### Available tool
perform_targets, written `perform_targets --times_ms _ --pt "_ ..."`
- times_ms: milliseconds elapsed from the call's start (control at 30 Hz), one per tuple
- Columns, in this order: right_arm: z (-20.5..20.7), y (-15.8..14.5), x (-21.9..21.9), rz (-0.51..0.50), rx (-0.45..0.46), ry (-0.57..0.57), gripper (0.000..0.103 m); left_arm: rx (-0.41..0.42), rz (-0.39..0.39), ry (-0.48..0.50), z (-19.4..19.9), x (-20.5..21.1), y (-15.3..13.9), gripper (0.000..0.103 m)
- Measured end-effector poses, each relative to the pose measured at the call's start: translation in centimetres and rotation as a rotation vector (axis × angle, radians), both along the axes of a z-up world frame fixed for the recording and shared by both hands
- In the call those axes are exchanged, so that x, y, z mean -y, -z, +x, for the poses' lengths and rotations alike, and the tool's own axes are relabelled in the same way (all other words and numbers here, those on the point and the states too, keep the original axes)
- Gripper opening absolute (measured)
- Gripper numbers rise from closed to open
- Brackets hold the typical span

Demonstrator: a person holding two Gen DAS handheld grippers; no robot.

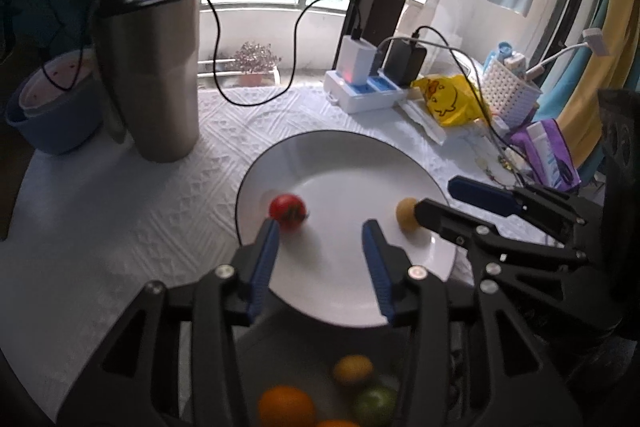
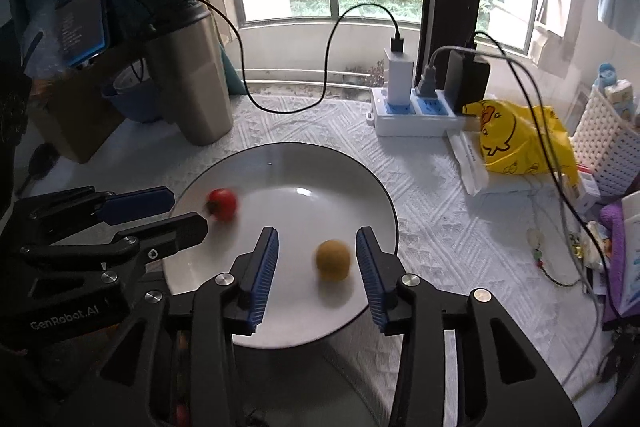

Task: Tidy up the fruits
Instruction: 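Carry both fruits over the white plate and open both grippers to drop them, then move both open grippers back over the fruits on the grey mat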

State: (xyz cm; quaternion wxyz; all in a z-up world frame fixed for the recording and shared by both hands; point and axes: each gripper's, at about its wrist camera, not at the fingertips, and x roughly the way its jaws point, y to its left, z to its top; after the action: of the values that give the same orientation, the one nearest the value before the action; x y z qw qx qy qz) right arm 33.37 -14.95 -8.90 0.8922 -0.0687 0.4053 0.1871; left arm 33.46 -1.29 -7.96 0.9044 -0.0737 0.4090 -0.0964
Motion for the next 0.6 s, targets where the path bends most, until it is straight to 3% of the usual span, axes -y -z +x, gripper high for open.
perform_targets --times_ms 500,600 --pt "-5.9 -4.3 0.4 -0.010 0.095 0.006 0.044 0.095 -0.006 -0.003 -6.2 -0.2 -3.2 0.047" --pt "-7.0 -4.9 0.5 -0.009 0.112 0.010 0.044 0.109 -0.010 -0.001 -7.3 -0.2 -3.6 0.062"
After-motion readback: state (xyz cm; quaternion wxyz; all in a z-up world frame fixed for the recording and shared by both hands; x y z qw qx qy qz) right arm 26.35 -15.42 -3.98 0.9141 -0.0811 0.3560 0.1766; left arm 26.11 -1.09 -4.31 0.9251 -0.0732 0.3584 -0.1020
